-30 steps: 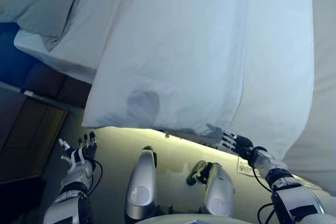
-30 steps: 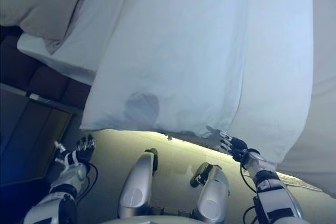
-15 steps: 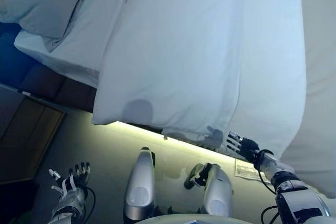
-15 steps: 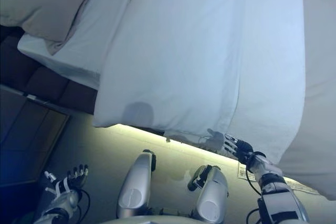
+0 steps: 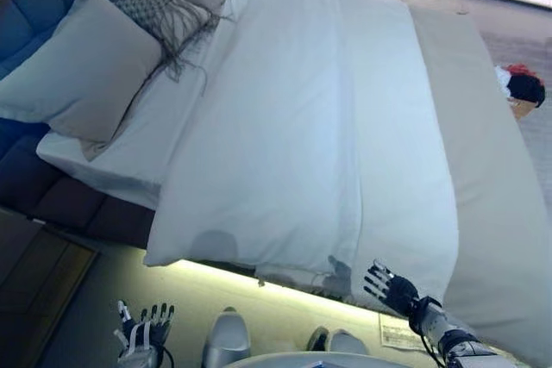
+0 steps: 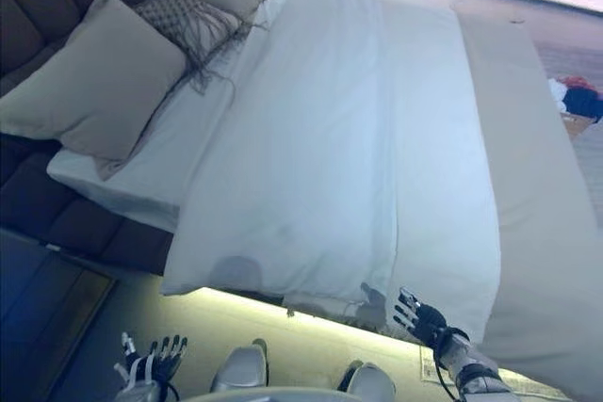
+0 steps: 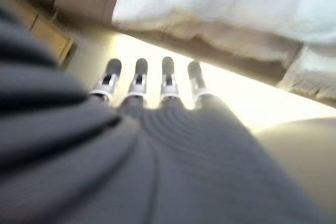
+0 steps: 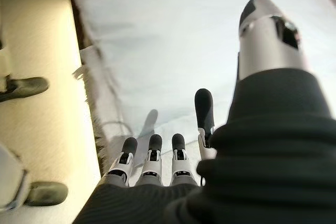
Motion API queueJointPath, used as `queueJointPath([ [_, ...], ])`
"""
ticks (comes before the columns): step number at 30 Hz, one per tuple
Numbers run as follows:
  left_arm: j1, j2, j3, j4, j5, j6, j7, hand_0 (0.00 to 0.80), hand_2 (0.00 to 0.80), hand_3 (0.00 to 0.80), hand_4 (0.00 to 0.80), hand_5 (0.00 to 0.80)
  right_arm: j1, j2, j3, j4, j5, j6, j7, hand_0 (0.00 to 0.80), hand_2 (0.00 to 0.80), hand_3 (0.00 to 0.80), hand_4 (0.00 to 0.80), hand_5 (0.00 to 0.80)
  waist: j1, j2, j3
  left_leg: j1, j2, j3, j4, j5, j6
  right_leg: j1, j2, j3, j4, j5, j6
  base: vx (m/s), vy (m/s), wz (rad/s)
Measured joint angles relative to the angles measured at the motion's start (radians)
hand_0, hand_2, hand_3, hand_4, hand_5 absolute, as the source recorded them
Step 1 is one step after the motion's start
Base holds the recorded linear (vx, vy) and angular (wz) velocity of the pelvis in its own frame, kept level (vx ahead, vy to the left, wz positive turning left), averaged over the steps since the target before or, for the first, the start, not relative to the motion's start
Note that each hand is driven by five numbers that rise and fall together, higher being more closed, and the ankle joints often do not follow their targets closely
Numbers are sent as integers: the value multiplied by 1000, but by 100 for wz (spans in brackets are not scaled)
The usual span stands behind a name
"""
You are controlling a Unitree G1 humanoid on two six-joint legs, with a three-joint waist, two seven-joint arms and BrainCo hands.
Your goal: Make the bed neatly
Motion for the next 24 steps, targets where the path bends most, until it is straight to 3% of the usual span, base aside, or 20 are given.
queueJointPath([
  [5,-6,3,-93,-4,139,-1,-7,0,0,0,0,0,33,21,-5,2,69,-31,0,0,0,0,0,0,-17,19,-56,82,-17,15,-123,44,3,86,37,1,-172,83,17,89,-60,-7],
  [10,-6,-5,-172,-10,237,-47,-36,0,0,0,0,0,39,56,-18,2,145,-61,-21,0,0,0,0,0,-29,17,-68,110,-30,27,-161,51,10,128,39,4,-257,122,30,61,-59,-3],
  [16,-3,-38,-302,-6,395,-131,-60,0,0,0,0,0,51,152,-31,11,271,-98,-39,0,0,0,0,0,-33,2,-92,155,-33,59,-195,54,10,149,43,28,-280,128,35,86,-71,-11],
  [21,-5,-44,-442,13,622,-141,-67,0,0,0,0,0,56,172,-22,46,305,-103,-51,0,0,0,0,0,-62,5,-99,189,-36,81,-212,54,10,161,48,54,-284,130,35,80,-42,-15],
  [24,-6,-48,-471,14,672,-137,-89,0,0,0,0,0,65,173,3,60,306,-100,-60,0,0,0,0,0,-79,10,-99,203,-30,96,-217,54,10,163,51,70,-285,131,34,46,-30,-16],
])
